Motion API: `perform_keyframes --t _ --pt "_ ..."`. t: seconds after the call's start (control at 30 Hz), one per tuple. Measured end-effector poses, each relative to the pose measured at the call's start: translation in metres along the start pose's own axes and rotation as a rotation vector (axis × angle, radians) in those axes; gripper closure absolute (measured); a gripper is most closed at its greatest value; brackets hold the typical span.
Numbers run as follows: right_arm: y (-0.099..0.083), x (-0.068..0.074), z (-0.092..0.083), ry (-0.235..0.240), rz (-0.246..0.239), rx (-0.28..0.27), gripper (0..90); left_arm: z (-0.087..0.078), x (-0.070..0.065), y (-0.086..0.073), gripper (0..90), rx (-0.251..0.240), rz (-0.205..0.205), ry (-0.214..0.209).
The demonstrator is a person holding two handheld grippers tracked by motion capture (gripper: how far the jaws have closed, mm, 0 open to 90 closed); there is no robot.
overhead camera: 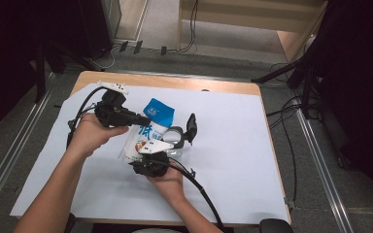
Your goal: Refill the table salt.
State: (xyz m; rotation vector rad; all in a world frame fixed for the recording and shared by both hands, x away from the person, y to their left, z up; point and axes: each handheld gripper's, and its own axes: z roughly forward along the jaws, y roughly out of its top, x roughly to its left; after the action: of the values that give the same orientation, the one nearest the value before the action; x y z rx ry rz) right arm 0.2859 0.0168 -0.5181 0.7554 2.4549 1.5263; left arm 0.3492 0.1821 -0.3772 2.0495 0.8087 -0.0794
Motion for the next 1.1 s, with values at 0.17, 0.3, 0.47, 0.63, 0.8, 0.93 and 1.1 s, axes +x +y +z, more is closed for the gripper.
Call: perform_keyframes --t 0.17,0.3,0.47,0.63,0.8,0.93,1.1 --pt "0.001 0.005 -0.002 -0.008 -0.014 -0.024 50.9 0.002 0.0 0.0 88.9 -0.009 -0.007 0.009" --pt "0.002 0.003 -0.003 0.022 0.011 -0.036 54.4 0.005 0.0 0.0 88.5 -0.012 -0.005 -0.002" --pt "0.001 0.003 -0.003 0.029 0.043 -0.033 56.6 0.008 0.001 -0.001 86.2 -0.001 -0.004 0.001" --pt "-0.002 0.003 -0.002 0.036 0.071 -0.045 57.7 0.01 0.003 -0.004 82.8 0.001 -0.018 -0.009" --pt "-0.004 0.004 -0.003 0.028 0.099 -0.05 58.5 0.012 0.004 -0.004 80.2 0.009 -0.018 -0.014" --pt "-0.006 0.005 -0.004 0.023 0.106 -0.051 58.6 0.012 0.003 -0.004 79.5 0.013 -0.011 -0.026" --pt "-0.007 0.004 -0.005 0.017 0.108 -0.052 58.8 0.014 0.002 -0.004 77.6 0.012 -0.006 -0.021"
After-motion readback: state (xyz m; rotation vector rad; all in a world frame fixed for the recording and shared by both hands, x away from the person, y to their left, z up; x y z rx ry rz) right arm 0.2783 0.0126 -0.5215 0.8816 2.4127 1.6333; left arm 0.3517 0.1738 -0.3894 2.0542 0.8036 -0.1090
